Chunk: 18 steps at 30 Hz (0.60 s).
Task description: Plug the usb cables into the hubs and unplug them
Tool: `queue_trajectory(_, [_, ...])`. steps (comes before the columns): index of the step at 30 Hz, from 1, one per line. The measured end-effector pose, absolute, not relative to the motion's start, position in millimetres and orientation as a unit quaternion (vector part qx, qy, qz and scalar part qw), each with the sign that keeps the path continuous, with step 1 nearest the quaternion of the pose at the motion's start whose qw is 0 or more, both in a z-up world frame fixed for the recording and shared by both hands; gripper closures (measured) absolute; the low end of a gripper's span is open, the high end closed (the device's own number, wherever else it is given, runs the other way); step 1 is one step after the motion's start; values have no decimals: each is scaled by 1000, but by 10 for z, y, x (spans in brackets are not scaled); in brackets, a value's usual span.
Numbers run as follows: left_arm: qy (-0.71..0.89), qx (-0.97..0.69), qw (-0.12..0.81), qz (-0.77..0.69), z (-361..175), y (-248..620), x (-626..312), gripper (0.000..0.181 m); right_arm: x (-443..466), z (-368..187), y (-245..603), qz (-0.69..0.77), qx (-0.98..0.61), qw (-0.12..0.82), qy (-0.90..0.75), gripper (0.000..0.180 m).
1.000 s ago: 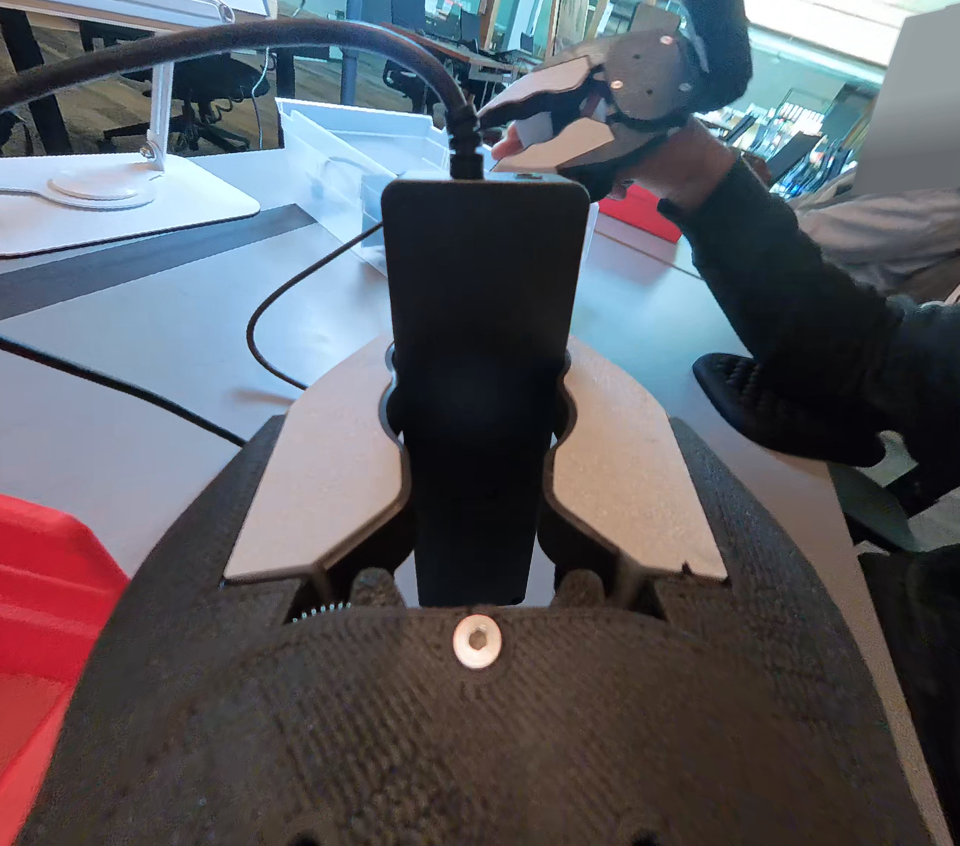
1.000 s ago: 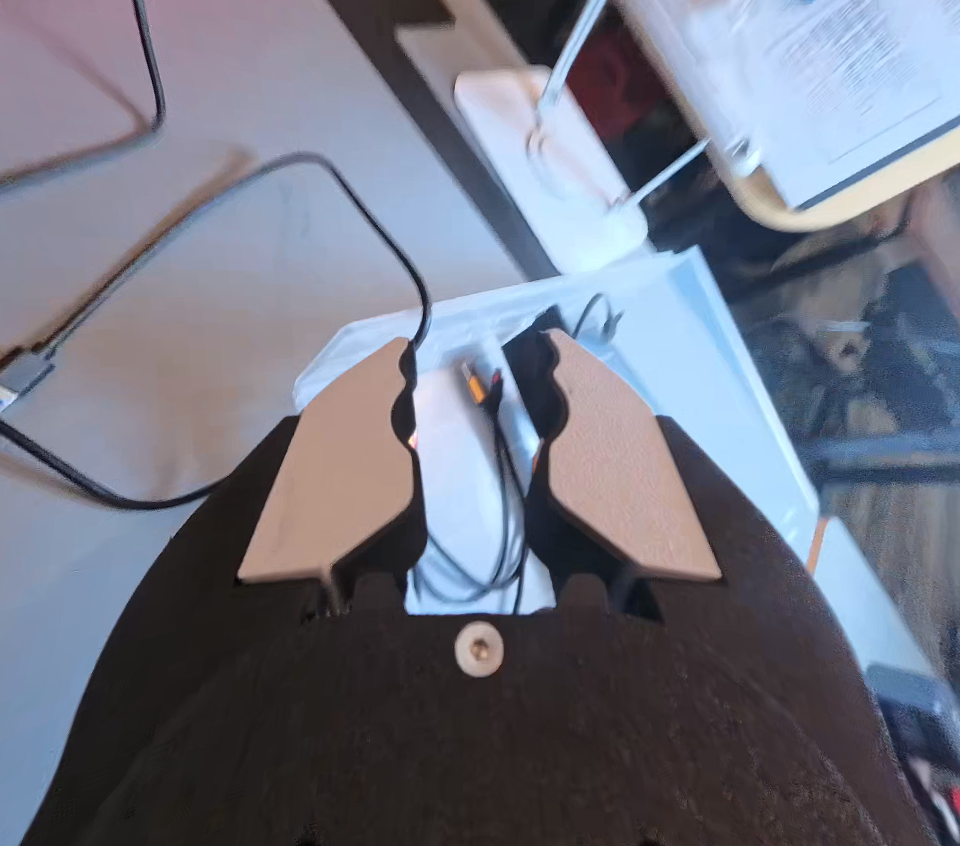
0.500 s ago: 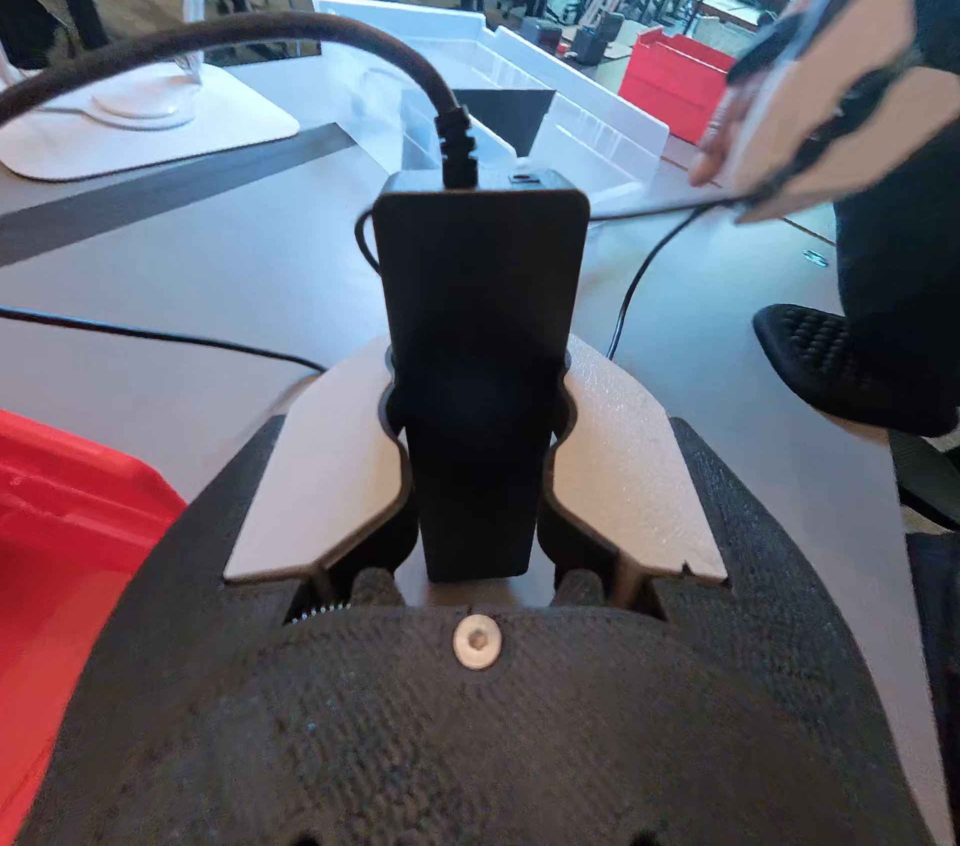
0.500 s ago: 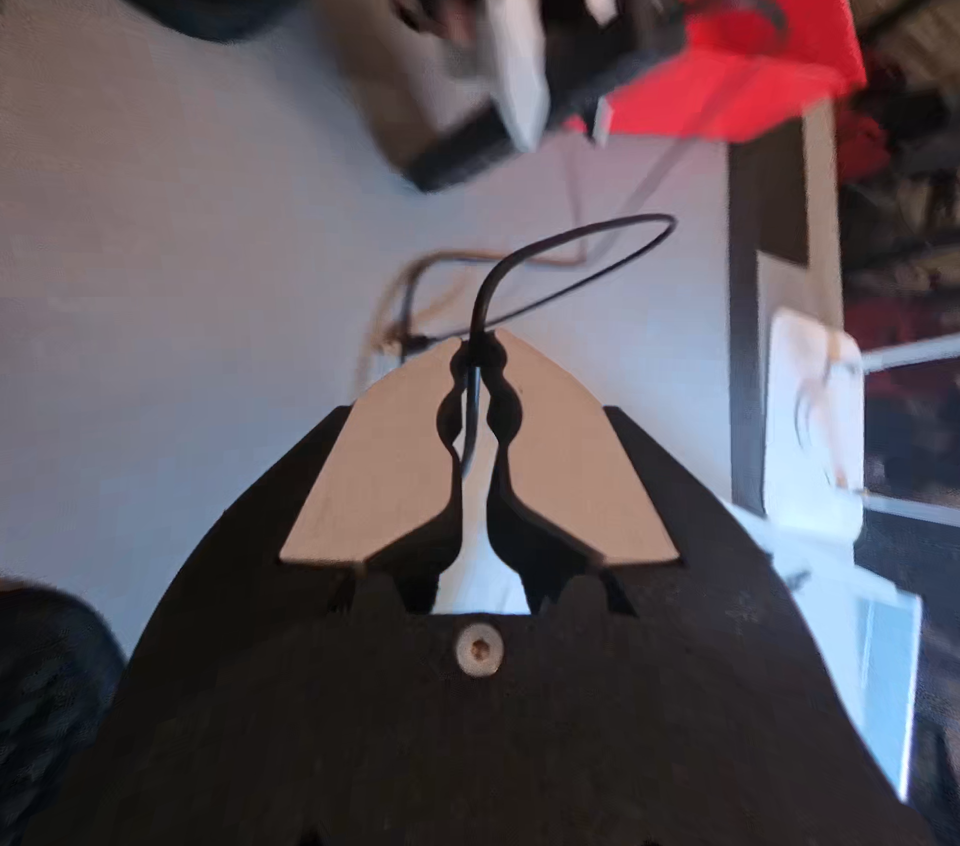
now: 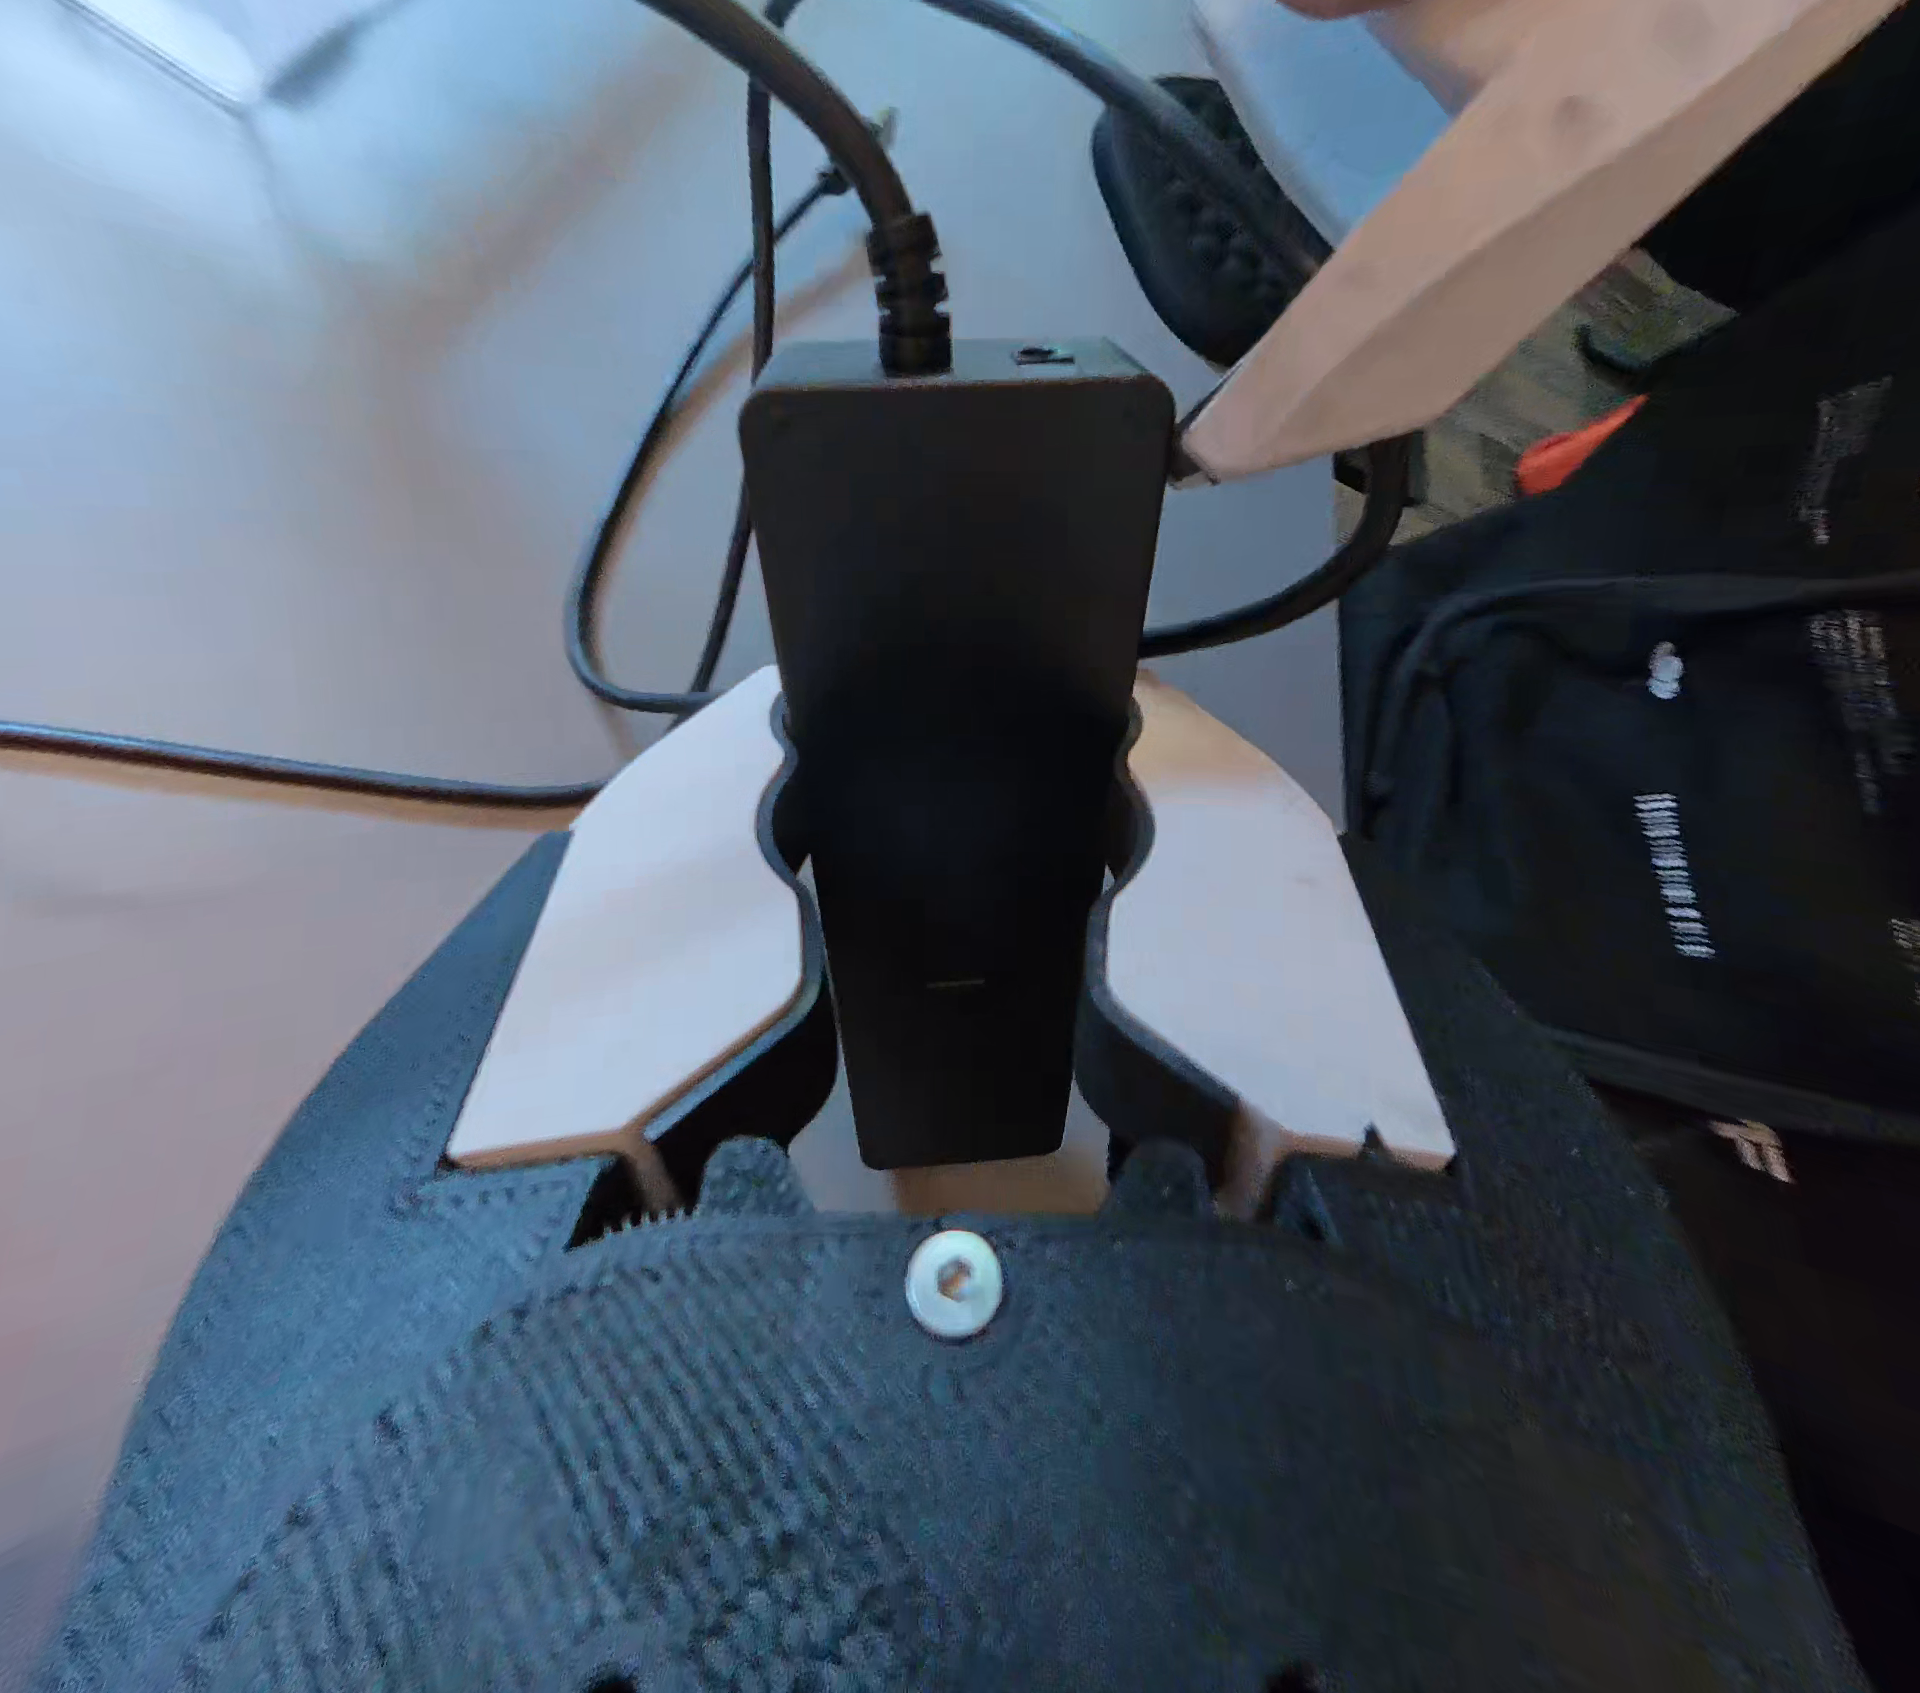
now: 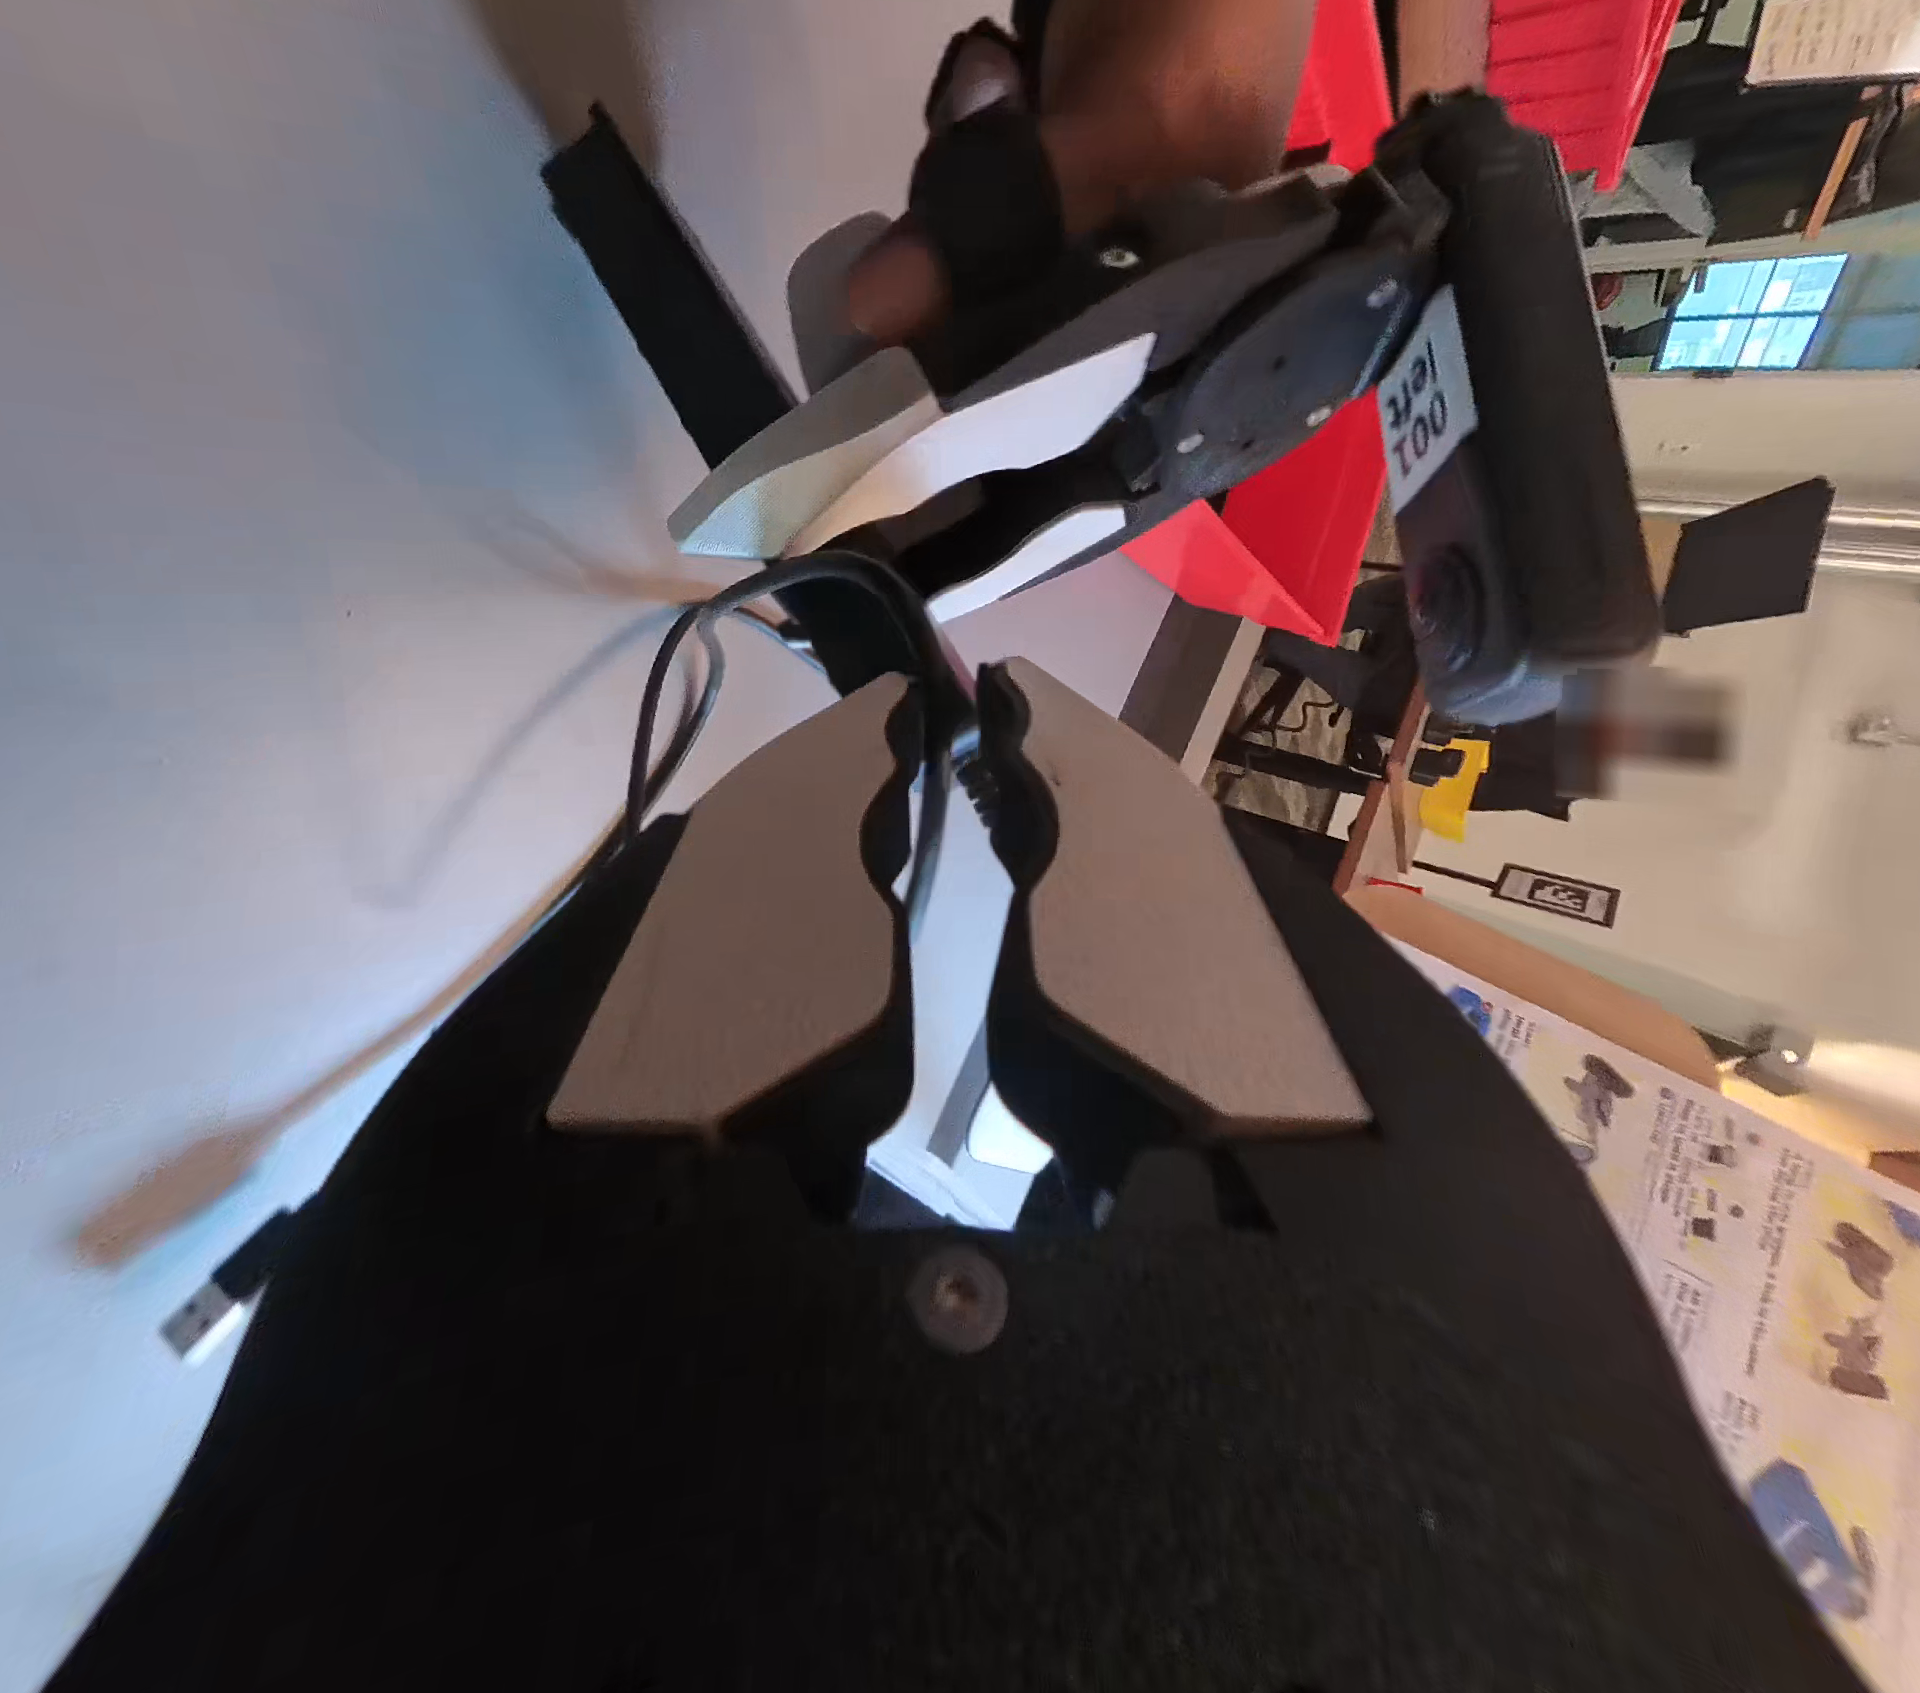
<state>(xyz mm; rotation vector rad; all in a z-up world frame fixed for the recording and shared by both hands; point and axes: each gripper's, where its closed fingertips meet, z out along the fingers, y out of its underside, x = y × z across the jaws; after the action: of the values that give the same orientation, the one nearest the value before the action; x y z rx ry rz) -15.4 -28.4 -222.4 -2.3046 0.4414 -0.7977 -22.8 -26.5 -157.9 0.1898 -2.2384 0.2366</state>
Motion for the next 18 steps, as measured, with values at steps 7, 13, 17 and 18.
queue_trajectory(7, [160, -881, 240, -376, -2342, -338, -13, 126, -140, -1808, -259, 20, 100, 427, -898, 147])
queue_trajectory(13, [186, -873, 203, -402, -2300, -394, 172, 126, -147, -2081, -119, -65, 99, 399, -909, 129])
queue_trajectory(17, [198, -874, 238, -376, -2240, -330, 169, 125, -128, -2003, -78, -77, 104, 389, -912, 154])
queue_trajectory(18, [195, -863, 275, -376, -2127, -293, 120, 124, -130, -1914, -19, -73, 87, 388, -914, 154])
